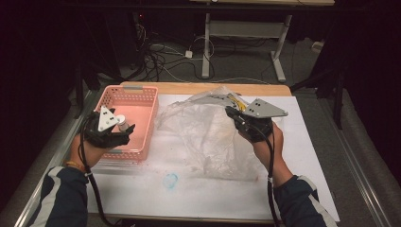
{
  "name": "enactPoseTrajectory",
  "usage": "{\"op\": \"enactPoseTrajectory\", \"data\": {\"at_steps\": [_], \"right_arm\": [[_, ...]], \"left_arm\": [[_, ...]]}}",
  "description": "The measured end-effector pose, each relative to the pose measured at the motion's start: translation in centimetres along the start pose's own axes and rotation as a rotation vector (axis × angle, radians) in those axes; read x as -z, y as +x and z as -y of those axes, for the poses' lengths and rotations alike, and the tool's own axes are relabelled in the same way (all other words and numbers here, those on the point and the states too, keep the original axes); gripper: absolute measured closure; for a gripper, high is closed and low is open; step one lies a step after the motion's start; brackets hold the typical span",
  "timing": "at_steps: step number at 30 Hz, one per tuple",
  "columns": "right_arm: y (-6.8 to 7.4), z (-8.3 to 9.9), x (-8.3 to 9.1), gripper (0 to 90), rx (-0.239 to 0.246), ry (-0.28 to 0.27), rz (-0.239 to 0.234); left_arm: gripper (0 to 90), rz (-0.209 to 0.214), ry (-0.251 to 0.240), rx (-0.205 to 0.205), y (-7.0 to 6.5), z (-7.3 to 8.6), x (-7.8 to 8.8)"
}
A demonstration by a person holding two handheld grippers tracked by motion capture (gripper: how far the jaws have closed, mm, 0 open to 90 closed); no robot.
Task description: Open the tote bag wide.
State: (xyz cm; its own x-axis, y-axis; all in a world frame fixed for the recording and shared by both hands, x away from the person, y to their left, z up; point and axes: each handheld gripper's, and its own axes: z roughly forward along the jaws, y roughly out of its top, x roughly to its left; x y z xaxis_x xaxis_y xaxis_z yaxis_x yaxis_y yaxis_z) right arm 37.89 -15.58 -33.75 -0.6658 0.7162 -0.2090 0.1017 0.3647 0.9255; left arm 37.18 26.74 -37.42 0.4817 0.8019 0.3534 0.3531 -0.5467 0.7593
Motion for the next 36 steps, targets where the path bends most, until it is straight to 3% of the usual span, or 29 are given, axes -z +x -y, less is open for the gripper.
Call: {"op": "enactPoseTrajectory", "data": {"at_steps": [3,6,7,10,15,19,20,22,23,24,26,36], "right_arm": [[0.0,0.2,-0.1,89.9,0.002,0.007,-0.006],[0.0,0.3,-0.1,89.9,0.005,0.016,-0.007],[0.0,0.4,-0.1,89.9,0.002,0.017,-0.012],[0.0,0.5,-0.1,89.5,0.005,0.026,-0.018],[-0.1,0.8,-0.3,89.5,0.005,0.038,-0.029],[0.0,1.1,-0.5,89.5,0.013,0.054,-0.04],[0.1,1.2,-0.6,89.5,0.019,0.063,-0.043],[0.1,1.3,-0.7,89.5,0.023,0.065,-0.045],[0.1,1.3,-0.7,89.5,0.021,0.069,-0.047],[0.2,1.4,-0.8,89.4,0.02,0.07,-0.049],[0.2,1.5,-0.9,88.9,0.02,0.072,-0.052],[0.3,1.8,-1.1,90.0,0.021,0.077,-0.058]], "left_arm": [[17.7,0.008,0.058,0.016,1.6,-0.4,-1.6],[17.7,0.024,0.121,0.059,3.0,-0.4,-3.4],[17.7,0.016,0.16,0.056,3.3,-0.4,-4.2],[17.7,0.025,0.231,0.07,3.9,-0.2,-6.1],[18.1,0.004,0.357,0.091,4.5,0.5,-9.0],[24.0,0.02,0.436,0.127,5.0,1.4,-10.6],[29.8,0.027,0.441,0.135,5.2,1.6,-10.8],[31.0,0.028,0.458,0.152,5.5,2.0,-11.2],[36.4,0.034,0.457,0.164,5.7,2.2,-11.3],[43.2,0.03,0.454,0.167,5.7,2.3,-11.3],[47.1,0.055,0.446,0.163,5.8,2.3,-11.2],[47.2,0.054,0.448,0.134,5.4,2.2,-11.4]]}}
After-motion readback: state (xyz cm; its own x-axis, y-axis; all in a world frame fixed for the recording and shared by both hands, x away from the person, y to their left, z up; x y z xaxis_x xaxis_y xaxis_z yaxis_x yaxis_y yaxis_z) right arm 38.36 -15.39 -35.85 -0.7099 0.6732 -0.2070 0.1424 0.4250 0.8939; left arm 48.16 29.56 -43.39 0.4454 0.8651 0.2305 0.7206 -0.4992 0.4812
